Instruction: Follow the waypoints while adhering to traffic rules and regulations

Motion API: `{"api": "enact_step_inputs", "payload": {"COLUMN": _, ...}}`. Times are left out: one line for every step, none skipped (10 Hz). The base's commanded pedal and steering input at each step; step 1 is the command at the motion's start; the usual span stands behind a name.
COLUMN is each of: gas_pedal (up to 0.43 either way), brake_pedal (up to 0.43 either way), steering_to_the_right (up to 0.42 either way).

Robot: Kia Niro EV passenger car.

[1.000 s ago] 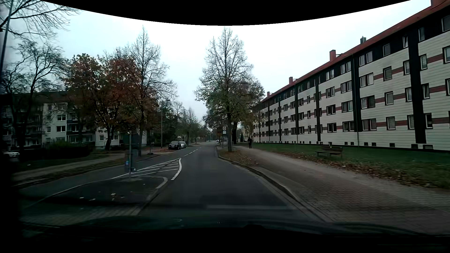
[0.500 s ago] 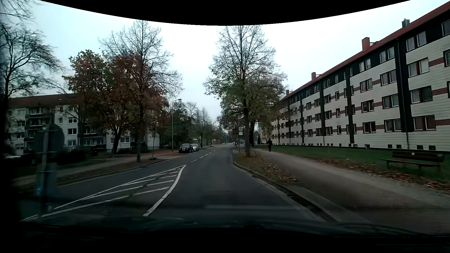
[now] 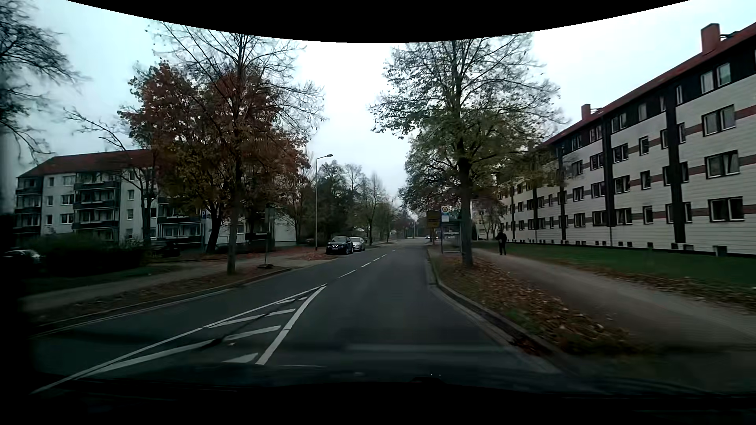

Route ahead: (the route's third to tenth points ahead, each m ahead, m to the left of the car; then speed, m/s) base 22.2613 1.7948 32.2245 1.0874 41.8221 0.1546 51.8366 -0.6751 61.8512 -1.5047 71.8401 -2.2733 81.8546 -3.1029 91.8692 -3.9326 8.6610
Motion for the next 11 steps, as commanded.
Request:
{"api": "enact_step_inputs", "payload": {"gas_pedal": 0.189, "brake_pedal": 0.000, "steering_to_the_right": -0.075}}
{"api": "enact_step_inputs", "payload": {"gas_pedal": 0.197, "brake_pedal": 0.000, "steering_to_the_right": -0.057}}
{"api": "enact_step_inputs", "payload": {"gas_pedal": 0.197, "brake_pedal": 0.000, "steering_to_the_right": -0.041}}
{"api": "enact_step_inputs", "payload": {"gas_pedal": 0.197, "brake_pedal": 0.000, "steering_to_the_right": -0.025}}
{"api": "enact_step_inputs", "payload": {"gas_pedal": 0.197, "brake_pedal": 0.000, "steering_to_the_right": -0.004}}
{"api": "enact_step_inputs", "payload": {"gas_pedal": 0.209, "brake_pedal": 0.000, "steering_to_the_right": 0.010}}
{"api": "enact_step_inputs", "payload": {"gas_pedal": 0.209, "brake_pedal": 0.000, "steering_to_the_right": 0.025}}
{"api": "enact_step_inputs", "payload": {"gas_pedal": 0.209, "brake_pedal": 0.000, "steering_to_the_right": 0.037}}
{"api": "enact_step_inputs", "payload": {"gas_pedal": 0.209, "brake_pedal": 0.000, "steering_to_the_right": 0.043}}
{"api": "enact_step_inputs", "payload": {"gas_pedal": 0.228, "brake_pedal": 0.000, "steering_to_the_right": 0.048}}
{"api": "enact_step_inputs", "payload": {"gas_pedal": 0.240, "brake_pedal": 0.000, "steering_to_the_right": 0.052}}
